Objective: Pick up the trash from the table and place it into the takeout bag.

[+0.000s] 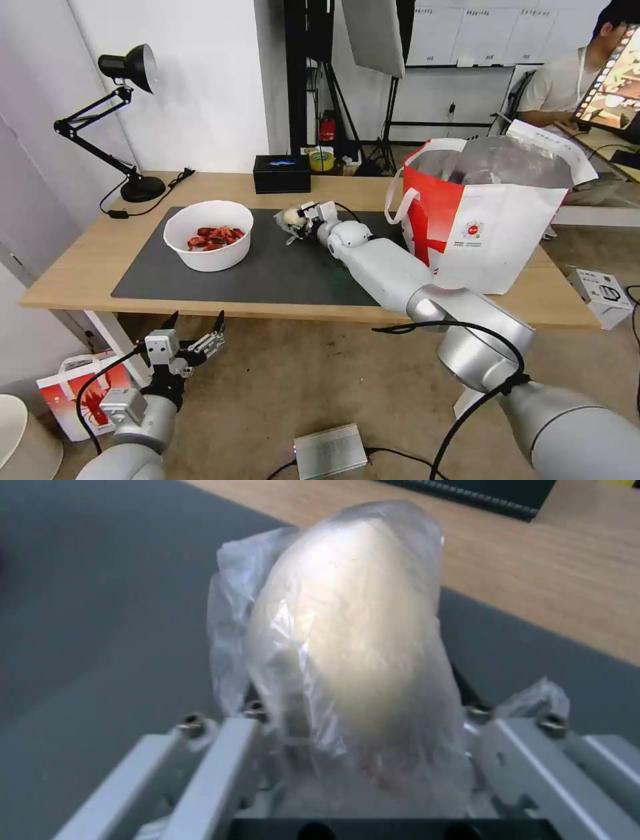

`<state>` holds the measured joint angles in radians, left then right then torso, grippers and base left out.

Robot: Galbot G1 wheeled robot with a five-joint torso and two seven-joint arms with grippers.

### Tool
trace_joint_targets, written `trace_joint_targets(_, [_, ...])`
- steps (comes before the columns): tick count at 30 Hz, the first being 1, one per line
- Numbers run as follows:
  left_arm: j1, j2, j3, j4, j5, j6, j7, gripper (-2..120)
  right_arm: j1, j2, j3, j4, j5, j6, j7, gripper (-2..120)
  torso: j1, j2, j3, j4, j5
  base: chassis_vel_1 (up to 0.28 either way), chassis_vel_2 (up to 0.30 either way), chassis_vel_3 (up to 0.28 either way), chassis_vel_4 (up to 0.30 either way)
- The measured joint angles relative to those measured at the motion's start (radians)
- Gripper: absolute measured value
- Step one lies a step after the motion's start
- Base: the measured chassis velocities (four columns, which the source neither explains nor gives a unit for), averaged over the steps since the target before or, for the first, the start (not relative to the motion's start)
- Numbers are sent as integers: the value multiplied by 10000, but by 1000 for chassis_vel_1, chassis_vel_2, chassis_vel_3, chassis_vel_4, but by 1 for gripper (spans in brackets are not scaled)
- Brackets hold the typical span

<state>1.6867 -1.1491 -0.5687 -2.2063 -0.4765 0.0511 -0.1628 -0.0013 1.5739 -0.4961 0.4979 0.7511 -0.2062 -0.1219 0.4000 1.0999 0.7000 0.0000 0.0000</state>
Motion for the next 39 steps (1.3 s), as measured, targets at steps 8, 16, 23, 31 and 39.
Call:
trace_joint_targets(8, [-177,270,-1,110,-280,-1,-12,100,137,-5,117,71,35,119,27,7,1,0,0,0,-1,0,0,0,0])
trace_joint_targets(16, [-209,366,-56,156,-421,0,-33,100,286,-50,574,689,83,159,246,6,1,0,0,0,0,0,0,0,0])
trace_joint_targets(23, [-151,355,-126,105,-442,0,-44,100,547,-501,631,2324,791,-246,1234,5,0,0,0,2,0,0,0,0,0])
trace_joint_targets(31, [-140,300,-149,94,-441,0,-52,100,702,-1700,515,5422,2290,-1794,4131,5,0,0,0,1,1,0,0,0,0])
trace_joint_targets(39, [-64,292,-205,51,-436,-1,-54,100,660,-2899,732,7740,3487,-2981,6374,4,0,0,-1,-1,2,0,0,0,0])
